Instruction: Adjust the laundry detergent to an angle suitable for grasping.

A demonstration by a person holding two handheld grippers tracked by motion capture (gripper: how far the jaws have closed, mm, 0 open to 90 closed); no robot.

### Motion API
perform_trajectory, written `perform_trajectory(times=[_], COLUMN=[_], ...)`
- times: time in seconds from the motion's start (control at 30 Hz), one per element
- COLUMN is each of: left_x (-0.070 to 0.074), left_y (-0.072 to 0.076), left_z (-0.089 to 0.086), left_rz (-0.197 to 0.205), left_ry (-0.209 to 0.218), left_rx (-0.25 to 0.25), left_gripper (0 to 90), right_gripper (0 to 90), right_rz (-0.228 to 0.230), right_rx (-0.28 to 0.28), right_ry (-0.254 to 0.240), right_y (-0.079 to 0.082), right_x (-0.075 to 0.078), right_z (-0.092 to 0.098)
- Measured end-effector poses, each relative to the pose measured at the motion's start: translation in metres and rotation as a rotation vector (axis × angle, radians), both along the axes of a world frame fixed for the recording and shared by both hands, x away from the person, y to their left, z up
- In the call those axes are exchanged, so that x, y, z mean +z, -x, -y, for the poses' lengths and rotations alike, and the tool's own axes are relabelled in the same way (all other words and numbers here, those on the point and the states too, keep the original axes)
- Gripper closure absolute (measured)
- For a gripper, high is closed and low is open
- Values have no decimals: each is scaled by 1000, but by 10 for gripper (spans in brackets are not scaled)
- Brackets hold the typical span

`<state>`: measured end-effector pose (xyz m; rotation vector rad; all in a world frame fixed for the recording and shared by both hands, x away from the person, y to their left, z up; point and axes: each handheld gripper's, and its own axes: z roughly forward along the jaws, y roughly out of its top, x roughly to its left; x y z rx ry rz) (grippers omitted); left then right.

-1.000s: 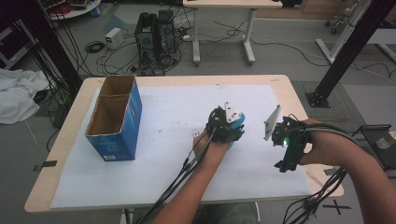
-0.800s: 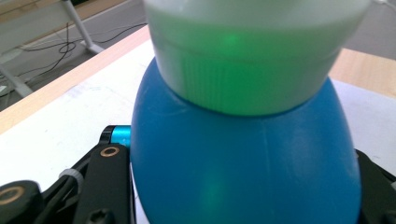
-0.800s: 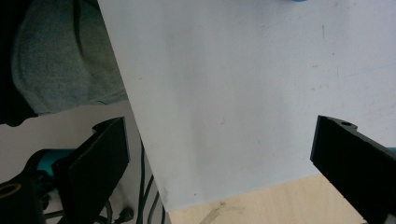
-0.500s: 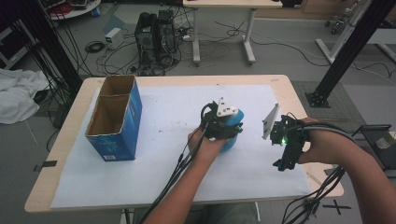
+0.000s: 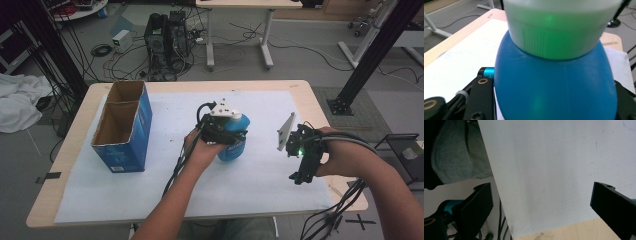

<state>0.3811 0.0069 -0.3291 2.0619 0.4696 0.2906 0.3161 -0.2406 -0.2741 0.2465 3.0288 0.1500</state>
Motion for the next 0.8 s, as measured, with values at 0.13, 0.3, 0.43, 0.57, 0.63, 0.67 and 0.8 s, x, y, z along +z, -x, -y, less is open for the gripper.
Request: perform_trajectory(times=[0.13,0.3,0.43,0.57,0.63,0.67,0.8], left_x=[1,3,3,3,2,2,2], left_y=[-4,-9,-12,-18,-20,-19,-22], left_z=[-12,-21,-25,-29,-31,-31,-34], left_rz=[3,0,-14,-25,-34,-39,-36], left_ry=[-13,-3,9,26,23,34,8], left_rx=[-34,-80,-140,-191,-218,-219,-272], left_gripper=[450,450,450,450,450,450,451], right_gripper=[36,35,35,35,36,35,35], right_rz=[0,0,0,-8,-4,-6,-8], right_rx=[10,12,7,13,8,6,6], right_ry=[-3,-1,-1,-3,0,1,5], right_y=[0,1,2,3,4,4,5], right_x=[1,0,0,-1,-2,-2,-1], right_z=[-3,-6,-7,-7,-7,-7,-8])
